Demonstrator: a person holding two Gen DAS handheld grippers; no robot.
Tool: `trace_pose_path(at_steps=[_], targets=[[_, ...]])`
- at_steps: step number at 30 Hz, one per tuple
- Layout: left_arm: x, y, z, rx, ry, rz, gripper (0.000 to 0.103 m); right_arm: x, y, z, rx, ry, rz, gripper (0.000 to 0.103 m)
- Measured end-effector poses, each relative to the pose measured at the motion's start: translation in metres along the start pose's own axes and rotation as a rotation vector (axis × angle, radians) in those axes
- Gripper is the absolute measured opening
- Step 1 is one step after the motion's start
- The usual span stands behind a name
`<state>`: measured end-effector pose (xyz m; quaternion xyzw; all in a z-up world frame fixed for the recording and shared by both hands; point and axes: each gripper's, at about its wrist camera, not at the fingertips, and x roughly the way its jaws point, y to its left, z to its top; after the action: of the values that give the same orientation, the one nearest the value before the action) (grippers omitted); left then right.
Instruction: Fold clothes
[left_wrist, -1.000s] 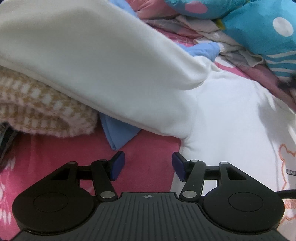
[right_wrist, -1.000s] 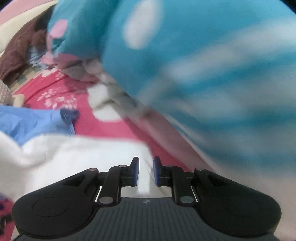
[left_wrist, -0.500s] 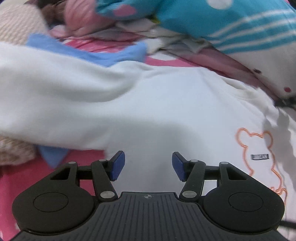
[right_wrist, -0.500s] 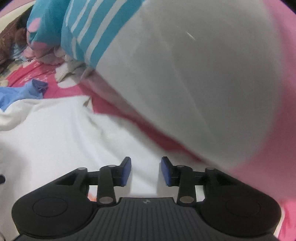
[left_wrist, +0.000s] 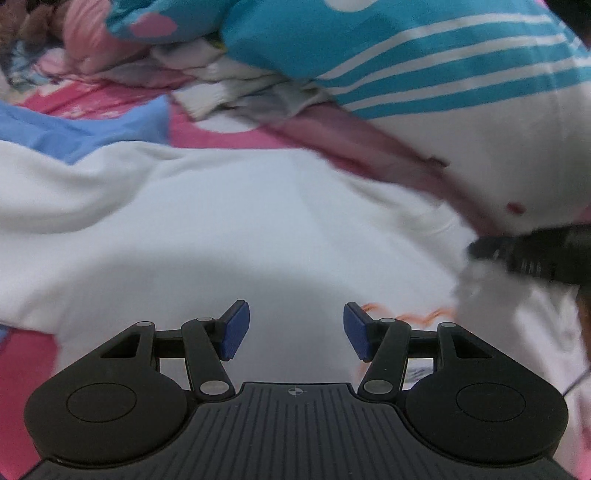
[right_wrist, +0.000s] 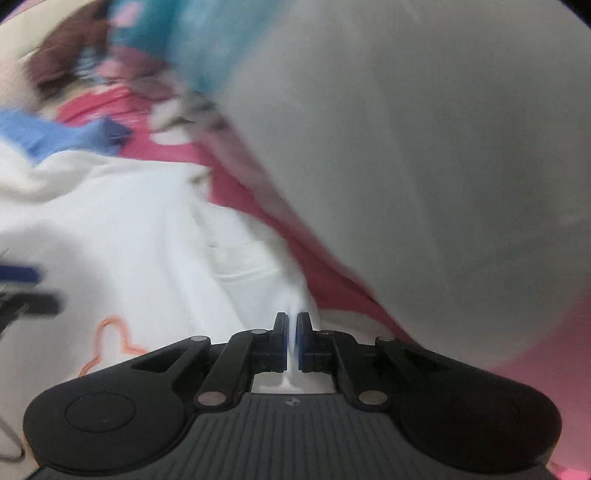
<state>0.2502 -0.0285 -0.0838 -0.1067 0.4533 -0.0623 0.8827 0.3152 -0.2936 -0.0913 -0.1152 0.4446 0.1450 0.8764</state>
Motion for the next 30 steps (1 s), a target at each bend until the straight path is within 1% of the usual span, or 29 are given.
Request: trace_pose_path(at_steps=[2,3,5,9,12,13,14,17,18,20,21,24,26,27,29,30], targets=[[0.006,-0.007,0.004,-0.027,0.004,-0.048,0.056,-0.006,0.018,-0.013,-0.104,-0.005,0.009,0.004],[0.009,-0.011,0.006,-0.040,0.009,-0.072,0.056,-0.004,0.027,-0.020,-0.148,0.006,0.020,0.004],[0.016,-0.022,0.010,-0.043,0.012,-0.094,0.056,0.000,0.042,-0.033,-0.232,0.026,0.041,0.004],[0.029,-0.041,0.018,-0.031,0.014,-0.112,0.057,-0.006,0.052,-0.042,-0.328,0.007,0.037,0.005],[0.040,-0.050,0.019,-0.014,0.033,-0.074,0.057,-0.012,0.057,-0.046,-0.390,-0.010,0.036,0.007],[0.044,-0.052,0.020,-0.010,0.041,-0.057,0.056,-0.018,0.050,-0.043,-0.362,-0.026,0.045,0.008],[0.046,-0.051,0.019,-0.014,0.049,-0.046,0.056,-0.025,0.043,-0.039,-0.332,-0.043,0.053,0.011],[0.051,-0.045,0.017,-0.031,0.066,-0.024,0.056,-0.034,0.014,-0.021,-0.215,-0.089,0.066,0.025],[0.052,-0.042,0.016,-0.032,0.071,-0.013,0.056,-0.034,0.005,-0.015,-0.177,-0.097,0.072,0.028],[0.052,-0.039,0.014,-0.032,0.075,-0.002,0.056,-0.021,-0.011,-0.002,-0.128,-0.070,0.101,0.030],[0.051,-0.039,0.012,-0.032,0.074,0.002,0.056,-0.013,-0.016,0.001,-0.129,-0.052,0.115,0.030],[0.049,-0.039,0.009,-0.022,0.071,0.009,0.056,0.019,-0.020,0.007,-0.170,0.049,0.176,0.032],[0.048,-0.039,0.008,-0.011,0.067,0.010,0.056,0.033,-0.014,0.007,-0.212,0.085,0.186,0.035],[0.048,-0.040,0.007,-0.006,0.065,0.011,0.056,0.032,-0.016,0.007,-0.207,0.089,0.191,0.035],[0.048,-0.041,0.005,0.004,0.061,0.012,0.056,0.029,-0.017,0.009,-0.189,0.102,0.202,0.033],[0.048,-0.042,0.005,0.007,0.059,0.013,0.056,0.030,-0.015,0.010,-0.197,0.106,0.203,0.027]])
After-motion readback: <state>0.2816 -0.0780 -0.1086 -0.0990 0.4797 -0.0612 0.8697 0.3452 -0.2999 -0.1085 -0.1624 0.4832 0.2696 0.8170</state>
